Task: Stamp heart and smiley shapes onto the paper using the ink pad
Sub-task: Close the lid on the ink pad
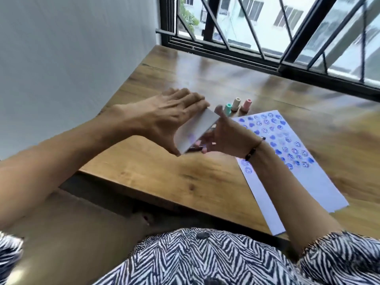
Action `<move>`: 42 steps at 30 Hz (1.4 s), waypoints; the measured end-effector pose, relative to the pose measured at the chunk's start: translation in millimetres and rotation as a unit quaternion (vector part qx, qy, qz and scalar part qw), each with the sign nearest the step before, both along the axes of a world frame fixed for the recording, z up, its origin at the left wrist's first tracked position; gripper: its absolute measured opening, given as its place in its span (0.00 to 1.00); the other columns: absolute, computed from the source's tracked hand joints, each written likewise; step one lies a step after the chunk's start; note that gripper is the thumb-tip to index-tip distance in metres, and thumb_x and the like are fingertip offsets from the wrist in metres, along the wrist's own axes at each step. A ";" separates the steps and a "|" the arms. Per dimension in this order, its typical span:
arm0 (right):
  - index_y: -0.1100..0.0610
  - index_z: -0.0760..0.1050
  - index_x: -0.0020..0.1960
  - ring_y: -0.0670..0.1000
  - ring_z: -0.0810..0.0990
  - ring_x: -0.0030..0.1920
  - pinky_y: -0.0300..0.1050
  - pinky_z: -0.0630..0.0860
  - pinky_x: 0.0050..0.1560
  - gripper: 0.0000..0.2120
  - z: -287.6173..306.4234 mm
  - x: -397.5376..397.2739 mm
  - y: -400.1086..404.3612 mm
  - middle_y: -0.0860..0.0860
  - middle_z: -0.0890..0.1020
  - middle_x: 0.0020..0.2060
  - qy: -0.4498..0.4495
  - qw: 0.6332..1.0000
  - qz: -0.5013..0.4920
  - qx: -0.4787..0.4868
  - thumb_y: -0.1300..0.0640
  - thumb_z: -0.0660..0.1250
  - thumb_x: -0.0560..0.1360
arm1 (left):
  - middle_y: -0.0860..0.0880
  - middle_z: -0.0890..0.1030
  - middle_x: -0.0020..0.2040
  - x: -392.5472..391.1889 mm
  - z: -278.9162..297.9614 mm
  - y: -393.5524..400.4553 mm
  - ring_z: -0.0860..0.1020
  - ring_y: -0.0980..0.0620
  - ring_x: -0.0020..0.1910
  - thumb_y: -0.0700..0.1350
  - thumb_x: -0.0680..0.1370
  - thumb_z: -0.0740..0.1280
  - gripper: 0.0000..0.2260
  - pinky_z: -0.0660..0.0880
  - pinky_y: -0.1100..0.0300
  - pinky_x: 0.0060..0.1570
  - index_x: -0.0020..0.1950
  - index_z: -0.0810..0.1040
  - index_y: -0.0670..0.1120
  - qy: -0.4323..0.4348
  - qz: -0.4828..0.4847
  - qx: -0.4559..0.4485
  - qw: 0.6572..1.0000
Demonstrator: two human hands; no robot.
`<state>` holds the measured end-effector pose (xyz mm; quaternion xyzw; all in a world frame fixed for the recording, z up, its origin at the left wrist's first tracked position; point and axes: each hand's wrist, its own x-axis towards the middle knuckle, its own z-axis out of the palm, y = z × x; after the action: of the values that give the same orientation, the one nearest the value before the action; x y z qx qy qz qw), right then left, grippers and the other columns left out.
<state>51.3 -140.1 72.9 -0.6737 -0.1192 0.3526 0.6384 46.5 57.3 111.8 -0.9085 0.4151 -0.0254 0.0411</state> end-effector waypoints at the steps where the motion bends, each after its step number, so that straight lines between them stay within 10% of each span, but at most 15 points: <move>1: 0.59 0.72 0.54 0.47 0.79 0.37 0.42 0.74 0.37 0.21 7.6 -1.6 -1.1 0.49 0.81 0.35 -0.020 0.996 -0.081 -0.030 0.43 0.52 0.77 | 0.41 0.58 0.73 3.5 -1.1 2.0 0.55 0.44 0.69 0.68 0.59 0.68 0.53 0.54 0.49 0.69 0.72 0.47 0.45 0.012 0.016 0.027 0.999; 5: 0.58 0.69 0.62 0.42 0.75 0.43 0.31 0.73 0.42 0.26 25.9 -8.6 -5.1 0.48 0.77 0.48 -0.257 0.928 -0.086 -0.256 0.46 0.69 0.70 | 0.41 0.62 0.68 14.3 -11.6 4.3 0.59 0.44 0.64 0.73 0.57 0.63 0.53 0.60 0.47 0.65 0.71 0.51 0.44 0.009 0.034 0.037 0.999; 8: 0.56 0.65 0.66 0.54 0.72 0.58 0.45 0.69 0.61 0.41 25.5 -22.6 8.2 0.55 0.75 0.58 -0.366 0.847 -0.032 -0.384 0.36 0.71 0.61 | 0.41 0.67 0.64 18.9 -14.9 -5.0 0.61 0.45 0.61 0.73 0.55 0.64 0.51 0.65 0.46 0.63 0.69 0.55 0.45 -0.001 0.012 0.009 1.000; 20: 0.56 0.61 0.66 0.56 0.67 0.64 0.56 0.69 0.58 0.47 19.2 -33.6 19.3 0.52 0.73 0.62 -0.384 0.755 -0.010 -0.531 0.29 0.66 0.57 | 0.41 0.68 0.63 18.6 -32.3 -12.4 0.63 0.43 0.61 0.73 0.55 0.64 0.52 0.65 0.46 0.64 0.68 0.58 0.42 0.009 0.034 -0.021 0.999; 30: 0.60 0.66 0.57 0.59 0.70 0.57 0.53 0.69 0.50 0.35 2.3 -39.8 -5.4 0.57 0.77 0.54 -0.322 0.747 -0.057 -0.578 0.37 0.68 0.61 | 0.46 0.64 0.71 -9.3 -83.0 12.2 0.59 0.46 0.70 0.57 0.64 0.73 0.49 0.59 0.45 0.67 0.73 0.44 0.49 0.178 0.209 -0.155 0.949; 42: 0.66 0.66 0.59 0.61 0.68 0.59 0.51 0.64 0.57 0.37 -10.1 -32.3 23.1 0.62 0.75 0.57 -0.319 0.788 -0.064 -0.524 0.38 0.69 0.65 | 0.47 0.75 0.59 -40.1 -125.1 -25.7 0.69 0.45 0.56 0.56 0.63 0.71 0.46 0.66 0.50 0.56 0.73 0.50 0.46 0.053 0.337 -0.384 0.858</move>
<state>19.0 -117.0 62.8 -0.9848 -0.0697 0.0847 0.1345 6.4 31.6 -13.3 -0.9364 0.0429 -0.1195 -0.3271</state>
